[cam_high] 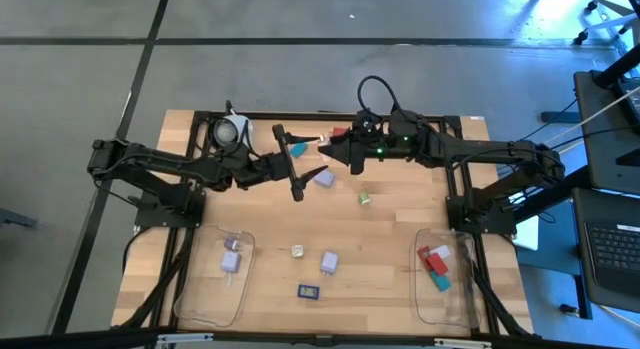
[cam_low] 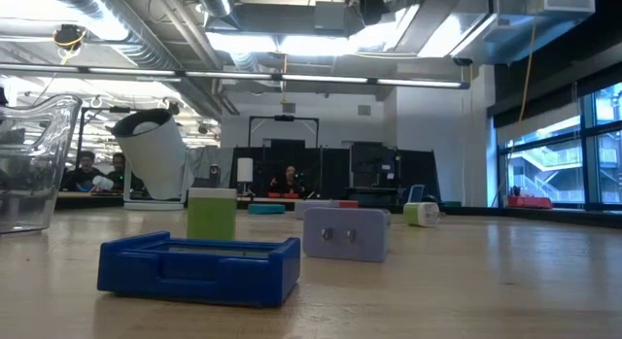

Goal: Pick & Place Office items
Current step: Put the white adapter into the left transparent bin

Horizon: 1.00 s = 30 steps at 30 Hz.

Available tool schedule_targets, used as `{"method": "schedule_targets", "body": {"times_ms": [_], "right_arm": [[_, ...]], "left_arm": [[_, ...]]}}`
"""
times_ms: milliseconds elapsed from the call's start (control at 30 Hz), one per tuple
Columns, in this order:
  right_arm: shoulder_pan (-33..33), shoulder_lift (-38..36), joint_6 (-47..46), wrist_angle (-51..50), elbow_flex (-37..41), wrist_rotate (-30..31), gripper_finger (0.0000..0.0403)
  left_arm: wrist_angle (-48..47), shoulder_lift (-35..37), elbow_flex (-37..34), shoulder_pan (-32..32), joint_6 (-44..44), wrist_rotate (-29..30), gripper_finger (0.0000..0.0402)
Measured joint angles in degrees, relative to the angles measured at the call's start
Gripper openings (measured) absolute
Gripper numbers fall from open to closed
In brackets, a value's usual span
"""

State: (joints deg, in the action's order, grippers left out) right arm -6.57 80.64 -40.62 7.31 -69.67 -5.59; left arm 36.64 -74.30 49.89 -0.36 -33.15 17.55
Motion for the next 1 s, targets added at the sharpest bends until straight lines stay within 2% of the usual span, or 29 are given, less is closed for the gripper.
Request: {"method": "schedule_targets", "body": {"times_ms": [333, 767, 1000], "right_arm": [[0.0, 0.0, -1.4, 0.0, 0.0, 0.7, 0.0202], [0.0, 0.0, -2.8, -0.3, 0.0, 0.6, 0.0202], [0.0, 0.0, -3.2, 0.1, 0.0, 0.6, 0.0202]], "left_arm": [[0.1, 0.0, 0.0, 0.0, 0.9, -2.6, 0.0312], [0.3, 0.1, 0.0, 0.0, 1.3, -1.6, 0.0195], [1.5, 0.1, 0.0, 0.0, 0.8, -1.6, 0.0200]]}}
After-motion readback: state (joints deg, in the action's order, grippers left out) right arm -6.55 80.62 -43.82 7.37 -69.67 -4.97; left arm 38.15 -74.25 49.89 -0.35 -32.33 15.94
